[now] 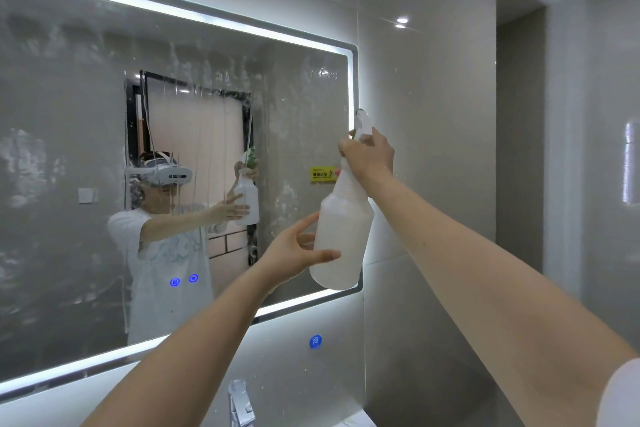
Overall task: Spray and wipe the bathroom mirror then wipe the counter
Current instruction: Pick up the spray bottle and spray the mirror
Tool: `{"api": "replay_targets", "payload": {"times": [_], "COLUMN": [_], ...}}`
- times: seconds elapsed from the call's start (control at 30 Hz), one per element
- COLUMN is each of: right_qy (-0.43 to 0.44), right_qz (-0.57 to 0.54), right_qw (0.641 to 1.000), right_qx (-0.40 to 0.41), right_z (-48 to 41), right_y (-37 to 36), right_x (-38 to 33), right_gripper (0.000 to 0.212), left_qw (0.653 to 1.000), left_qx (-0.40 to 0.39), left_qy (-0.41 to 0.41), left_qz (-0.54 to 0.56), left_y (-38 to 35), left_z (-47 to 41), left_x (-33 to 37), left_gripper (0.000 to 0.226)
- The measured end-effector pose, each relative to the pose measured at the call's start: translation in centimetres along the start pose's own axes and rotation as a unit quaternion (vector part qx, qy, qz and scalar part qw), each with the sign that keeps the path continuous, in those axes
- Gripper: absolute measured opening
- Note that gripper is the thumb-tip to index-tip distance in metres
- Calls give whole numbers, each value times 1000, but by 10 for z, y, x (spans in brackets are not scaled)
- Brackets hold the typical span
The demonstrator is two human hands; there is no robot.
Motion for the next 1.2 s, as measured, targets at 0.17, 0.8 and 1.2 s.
{"api": "replay_targets", "payload": {"times": [0.17, 0.8, 1.2], "right_qy": [-29, -22, -11], "right_qz": [12, 31, -6], "right_qw": [999, 999, 998], "right_qx": [-9, -27, -63], "right_z": [2, 16, 21], "right_y": [7, 2, -23], "right_x": [20, 71, 79], "right_gripper": [5, 8, 14], "left_qw": [999, 998, 996], "left_qx": [-2, 9, 54], "left_qy": [23, 52, 68], "left_qz": [27, 19, 17], "left_y": [-22, -30, -11], "left_z": [11, 37, 39], "left_x": [-18, -56, -71], "left_gripper": [79, 70, 76]}}
Point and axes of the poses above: each hand's wrist, its own z-axis away from the middle knuckle, its own y-axis out of the back of the hand, x = y × z, the point moved 1 cm from there along -z, towards the middle knuckle, and after that the axes turned 10 degrees about x, right-handed, at the moved point
